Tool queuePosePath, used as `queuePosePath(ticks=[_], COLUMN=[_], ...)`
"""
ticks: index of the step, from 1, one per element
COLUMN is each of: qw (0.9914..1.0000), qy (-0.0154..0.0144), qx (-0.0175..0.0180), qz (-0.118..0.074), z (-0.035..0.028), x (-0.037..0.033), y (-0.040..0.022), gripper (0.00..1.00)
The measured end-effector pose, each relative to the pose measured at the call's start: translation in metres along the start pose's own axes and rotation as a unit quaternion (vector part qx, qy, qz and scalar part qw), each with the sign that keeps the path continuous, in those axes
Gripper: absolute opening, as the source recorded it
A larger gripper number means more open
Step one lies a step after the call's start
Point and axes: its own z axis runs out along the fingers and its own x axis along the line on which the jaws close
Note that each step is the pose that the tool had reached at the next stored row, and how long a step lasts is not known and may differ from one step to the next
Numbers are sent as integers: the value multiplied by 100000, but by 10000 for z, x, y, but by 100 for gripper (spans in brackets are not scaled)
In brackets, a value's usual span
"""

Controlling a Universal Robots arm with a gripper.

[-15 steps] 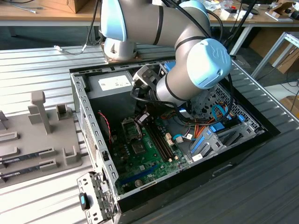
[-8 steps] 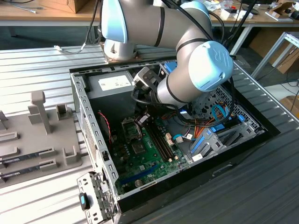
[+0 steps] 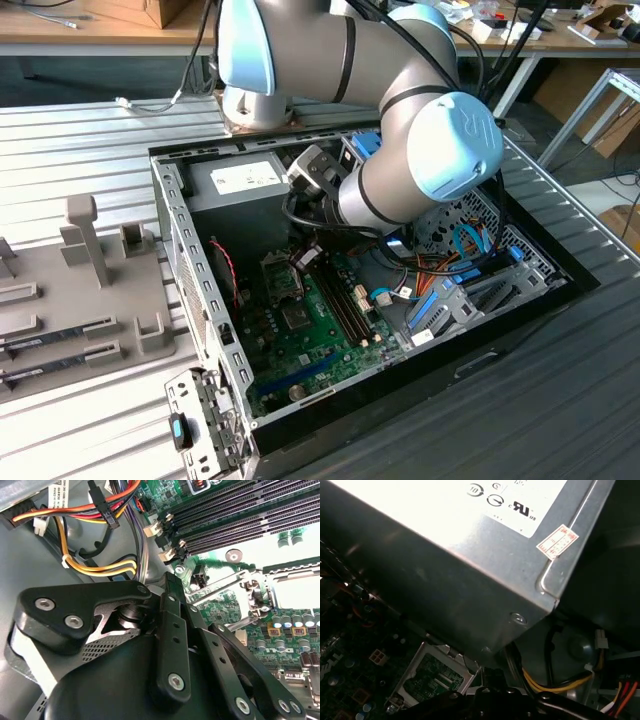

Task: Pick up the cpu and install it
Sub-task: 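Close the cpu cover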

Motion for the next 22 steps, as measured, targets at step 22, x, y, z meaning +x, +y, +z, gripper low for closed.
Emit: queuePosePath(ticks=[22], qw=[99984], qy=[-952], qx=[-1520], qz=[-222], z=[-42], x=[2], y=[-2], gripper=[11])
